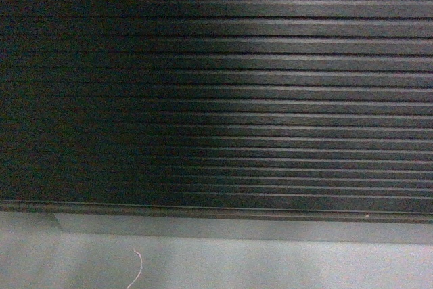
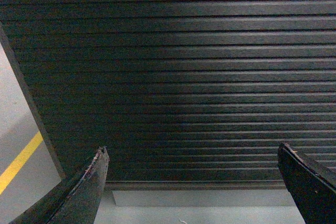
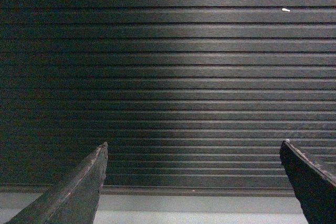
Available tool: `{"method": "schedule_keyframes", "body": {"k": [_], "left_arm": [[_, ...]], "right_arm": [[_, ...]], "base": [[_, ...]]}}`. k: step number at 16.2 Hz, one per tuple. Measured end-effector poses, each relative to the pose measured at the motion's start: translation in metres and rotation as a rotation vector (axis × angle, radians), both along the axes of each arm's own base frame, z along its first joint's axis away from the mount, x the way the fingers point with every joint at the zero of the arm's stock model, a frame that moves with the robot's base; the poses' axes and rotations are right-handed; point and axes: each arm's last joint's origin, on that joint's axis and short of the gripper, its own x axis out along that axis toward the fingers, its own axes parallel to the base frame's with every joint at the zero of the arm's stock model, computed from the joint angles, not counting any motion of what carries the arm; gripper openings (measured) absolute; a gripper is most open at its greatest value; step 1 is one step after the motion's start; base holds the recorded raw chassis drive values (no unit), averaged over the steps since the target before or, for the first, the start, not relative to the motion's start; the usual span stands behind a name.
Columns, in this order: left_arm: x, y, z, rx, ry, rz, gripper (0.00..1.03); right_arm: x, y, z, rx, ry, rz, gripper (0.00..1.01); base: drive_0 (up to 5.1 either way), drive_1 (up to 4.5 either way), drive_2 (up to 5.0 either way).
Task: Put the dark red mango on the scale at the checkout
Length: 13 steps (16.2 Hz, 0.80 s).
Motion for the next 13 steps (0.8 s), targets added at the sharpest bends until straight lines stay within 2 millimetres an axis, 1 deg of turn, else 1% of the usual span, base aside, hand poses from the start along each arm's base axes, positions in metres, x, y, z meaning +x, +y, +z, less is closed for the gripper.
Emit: {"method": "schedule_keyframes", "body": {"k": [13], "left_arm": [[0.0000,0.0000,-0.0002,0.000,0.002,0.000,0.98]], "right_arm": [[0.0000,0.0000,-0.0001,0.000,0.001,0.000,0.98]], "base": [[0.0,2.13,-2.0]]}}
